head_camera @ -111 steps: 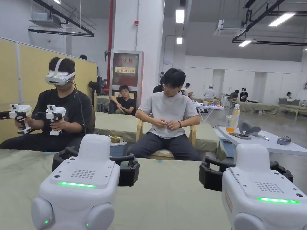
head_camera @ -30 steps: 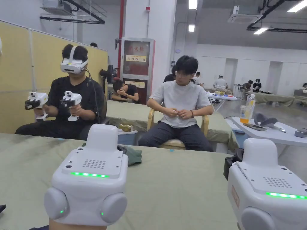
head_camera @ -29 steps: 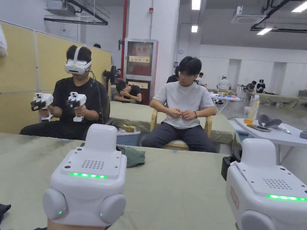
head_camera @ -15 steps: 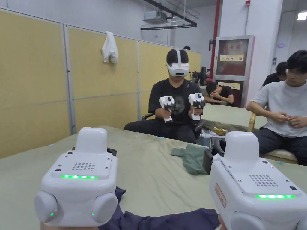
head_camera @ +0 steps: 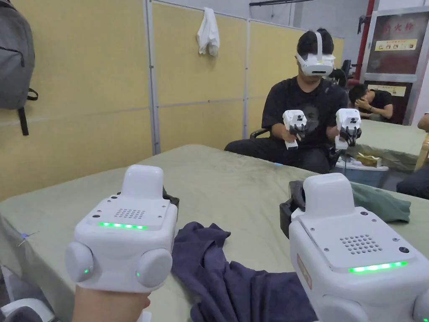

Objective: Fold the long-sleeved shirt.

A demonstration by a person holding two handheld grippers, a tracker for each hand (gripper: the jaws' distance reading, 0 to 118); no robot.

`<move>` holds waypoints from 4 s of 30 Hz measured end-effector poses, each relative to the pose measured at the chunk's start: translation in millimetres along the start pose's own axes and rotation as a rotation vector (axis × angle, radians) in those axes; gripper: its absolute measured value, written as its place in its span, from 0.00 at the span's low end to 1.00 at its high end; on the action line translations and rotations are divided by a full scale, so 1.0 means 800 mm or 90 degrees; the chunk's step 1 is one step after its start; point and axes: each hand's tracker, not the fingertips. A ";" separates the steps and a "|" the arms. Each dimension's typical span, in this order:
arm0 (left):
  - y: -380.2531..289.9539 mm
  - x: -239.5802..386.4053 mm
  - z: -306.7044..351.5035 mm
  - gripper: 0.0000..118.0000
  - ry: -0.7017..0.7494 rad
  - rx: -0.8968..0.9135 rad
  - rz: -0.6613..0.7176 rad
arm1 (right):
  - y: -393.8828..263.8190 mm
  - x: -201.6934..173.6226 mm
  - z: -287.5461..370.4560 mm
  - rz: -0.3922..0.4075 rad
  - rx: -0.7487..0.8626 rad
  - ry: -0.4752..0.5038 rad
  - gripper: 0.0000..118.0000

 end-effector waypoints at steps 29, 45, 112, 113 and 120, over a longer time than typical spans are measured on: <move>-0.127 0.146 -0.120 0.18 -0.194 -0.483 -0.010 | -0.153 0.086 0.014 -0.063 -0.244 -0.062 0.09; 0.147 0.317 0.064 0.18 -0.390 -0.207 -0.056 | -0.043 0.221 0.179 0.055 -0.088 -0.275 0.09; -0.197 0.479 0.022 0.22 -0.578 -0.425 -0.252 | -0.210 0.339 0.380 -0.255 -0.396 -0.425 0.73; -0.189 0.476 0.027 0.16 -0.560 -0.405 -0.237 | -0.214 0.335 0.383 -0.294 -0.410 -0.406 0.93; -0.158 0.459 0.029 0.16 -0.532 -0.348 -0.225 | -0.240 0.240 0.380 -0.269 -0.466 -0.275 1.00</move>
